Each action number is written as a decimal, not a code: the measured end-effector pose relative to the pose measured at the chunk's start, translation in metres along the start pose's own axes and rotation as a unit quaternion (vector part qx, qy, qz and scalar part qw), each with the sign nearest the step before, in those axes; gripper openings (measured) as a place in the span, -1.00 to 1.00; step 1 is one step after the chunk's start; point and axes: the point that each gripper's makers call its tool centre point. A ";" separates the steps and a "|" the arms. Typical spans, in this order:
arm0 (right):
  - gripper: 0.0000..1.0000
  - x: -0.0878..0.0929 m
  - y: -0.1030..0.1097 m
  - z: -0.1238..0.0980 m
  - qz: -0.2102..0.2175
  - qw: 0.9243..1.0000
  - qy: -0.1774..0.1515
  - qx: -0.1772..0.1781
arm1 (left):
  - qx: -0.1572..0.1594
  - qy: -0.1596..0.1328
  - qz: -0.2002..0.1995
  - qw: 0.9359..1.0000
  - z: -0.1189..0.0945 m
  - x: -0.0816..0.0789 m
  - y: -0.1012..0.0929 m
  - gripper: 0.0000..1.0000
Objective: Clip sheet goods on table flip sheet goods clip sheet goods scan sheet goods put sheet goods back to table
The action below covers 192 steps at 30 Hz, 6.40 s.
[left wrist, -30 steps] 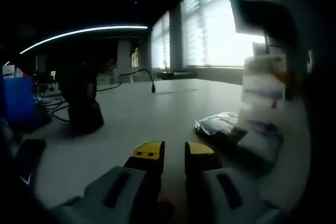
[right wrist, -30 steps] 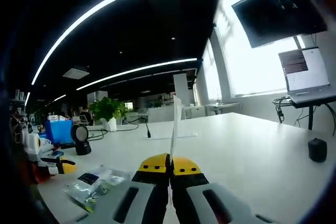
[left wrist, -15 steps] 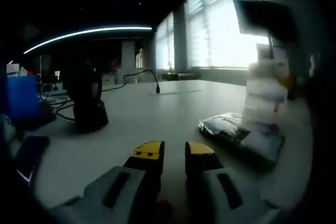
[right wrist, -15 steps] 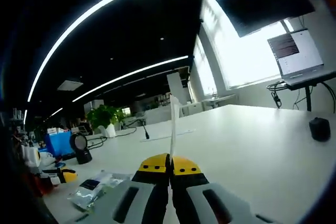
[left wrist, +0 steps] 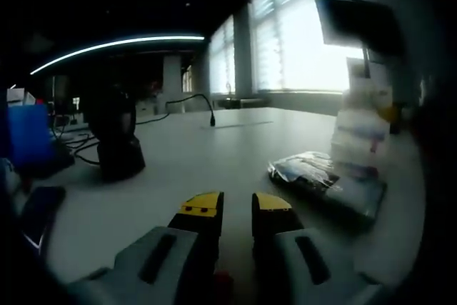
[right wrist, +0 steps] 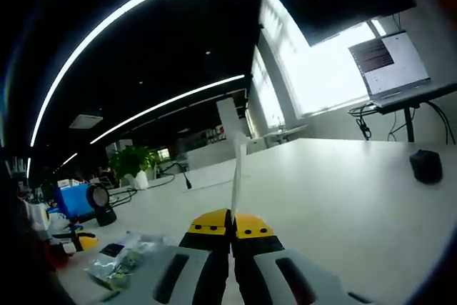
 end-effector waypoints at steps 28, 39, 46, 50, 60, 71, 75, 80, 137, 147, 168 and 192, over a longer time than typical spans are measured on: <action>-1.00 0.038 -0.006 0.011 -0.019 0.998 0.053 0.027 | 0.005 0.002 -0.001 1.000 -0.001 -0.001 0.000 -0.81; -1.00 0.044 0.004 0.011 -0.078 0.994 0.069 0.035 | 0.005 0.002 -0.001 1.000 -0.002 0.000 -0.001 -0.81; -0.99 0.048 0.005 0.008 -0.104 0.990 0.087 0.035 | 0.004 0.003 0.000 1.000 -0.001 0.000 0.001 -0.80; -0.93 0.053 0.010 0.007 -0.147 0.982 0.117 0.011 | 0.004 0.003 0.000 1.000 -0.001 0.000 0.001 -0.80; -0.85 0.056 0.005 0.000 -0.204 0.967 0.153 -0.012 | 0.002 0.005 0.001 1.000 0.000 0.000 0.001 -0.80; -0.73 0.055 0.006 -0.005 -0.235 0.957 0.168 -0.032 | 0.002 0.005 0.000 1.000 0.001 0.000 0.002 -0.80; -0.67 0.052 0.006 -0.006 -0.258 0.952 0.162 -0.025 | 0.002 0.006 0.002 1.000 0.001 0.001 0.002 -0.80; -0.66 0.048 0.005 -0.008 -0.272 0.949 0.159 -0.018 | 0.002 0.006 0.002 1.000 0.001 0.000 0.002 -0.80; -1.00 -0.016 -0.054 -0.022 -0.252 0.963 0.090 0.019 | -0.004 0.000 0.006 1.000 0.000 -0.001 0.004 -0.80; -1.00 -0.015 -0.058 -0.017 -0.271 0.956 0.104 -0.033 | -0.002 -0.006 0.012 1.000 0.001 -0.003 0.002 -0.80; -1.00 -0.019 -0.042 -0.007 -0.297 0.937 0.084 -0.165 | 0.005 -0.015 0.025 1.000 -0.001 -0.006 -0.004 -0.80; -1.00 -0.009 -0.045 0.006 -0.271 0.940 0.061 -0.198 | 0.002 -0.025 0.017 1.000 -0.002 -0.009 0.000 -0.80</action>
Point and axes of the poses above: the point that each gripper's makers call its tool centre point, and the gripper's own axes: z roughly forward along the fingers, y roughly to its left, x roughly out of its underside, and after that the axes turned 10 degrees about y, right-handed
